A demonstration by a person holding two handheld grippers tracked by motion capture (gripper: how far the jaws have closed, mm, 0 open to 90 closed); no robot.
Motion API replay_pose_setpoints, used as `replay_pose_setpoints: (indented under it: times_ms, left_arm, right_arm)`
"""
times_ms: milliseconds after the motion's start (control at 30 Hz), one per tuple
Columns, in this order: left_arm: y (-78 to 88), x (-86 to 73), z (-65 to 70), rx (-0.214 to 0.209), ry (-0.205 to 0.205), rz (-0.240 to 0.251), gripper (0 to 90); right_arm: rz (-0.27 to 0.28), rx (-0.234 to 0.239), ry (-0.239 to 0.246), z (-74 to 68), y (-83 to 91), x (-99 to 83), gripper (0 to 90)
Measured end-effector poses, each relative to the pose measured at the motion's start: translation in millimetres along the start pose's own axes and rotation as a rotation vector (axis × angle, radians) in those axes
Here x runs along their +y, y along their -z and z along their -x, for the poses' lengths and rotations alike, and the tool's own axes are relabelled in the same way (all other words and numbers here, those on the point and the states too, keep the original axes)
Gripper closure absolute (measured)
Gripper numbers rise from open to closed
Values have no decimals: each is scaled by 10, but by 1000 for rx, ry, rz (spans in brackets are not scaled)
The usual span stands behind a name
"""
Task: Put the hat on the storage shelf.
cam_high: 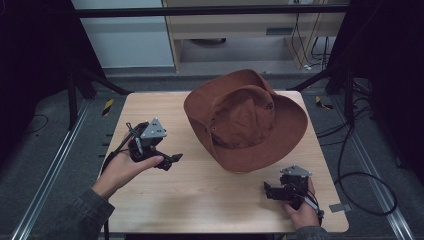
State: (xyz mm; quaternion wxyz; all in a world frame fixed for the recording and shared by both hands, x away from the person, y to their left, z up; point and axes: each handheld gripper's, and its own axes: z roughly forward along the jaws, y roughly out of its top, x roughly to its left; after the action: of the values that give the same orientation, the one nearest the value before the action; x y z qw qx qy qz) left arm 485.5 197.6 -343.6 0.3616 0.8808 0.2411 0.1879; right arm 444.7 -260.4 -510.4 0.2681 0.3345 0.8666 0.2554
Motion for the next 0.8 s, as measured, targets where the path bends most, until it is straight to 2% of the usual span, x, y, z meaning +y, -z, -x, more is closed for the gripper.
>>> replay_pose_setpoints:
  times_ms: [67,167,267,333,467,600,800]
  left_arm:
    - [-41,-48,4,-3,1,-11,44]
    - [-156,-200,5,-37,22,-3,38]
    - [-232,-336,-5,-16,30,1,38]
    - [-286,-439,-14,-5,34,-15,38]
    - [-378,-659,-51,-5,71,-44,38]
    - [-445,-877,-119,13,109,-67,42]
    - [-480,-1094,-157,30,135,-104,43]
  right_arm:
    - [0,0,0,0,0,0,7]
    - [0,0,0,0,0,0,7]
    - [0,0,0,0,0,0,7]
    - [0,0,0,0,0,0,7]
    - [0,0,0,0,0,0,7]
    - [0,0,0,0,0,0,7]
    - [0,0,0,0,0,0,7]
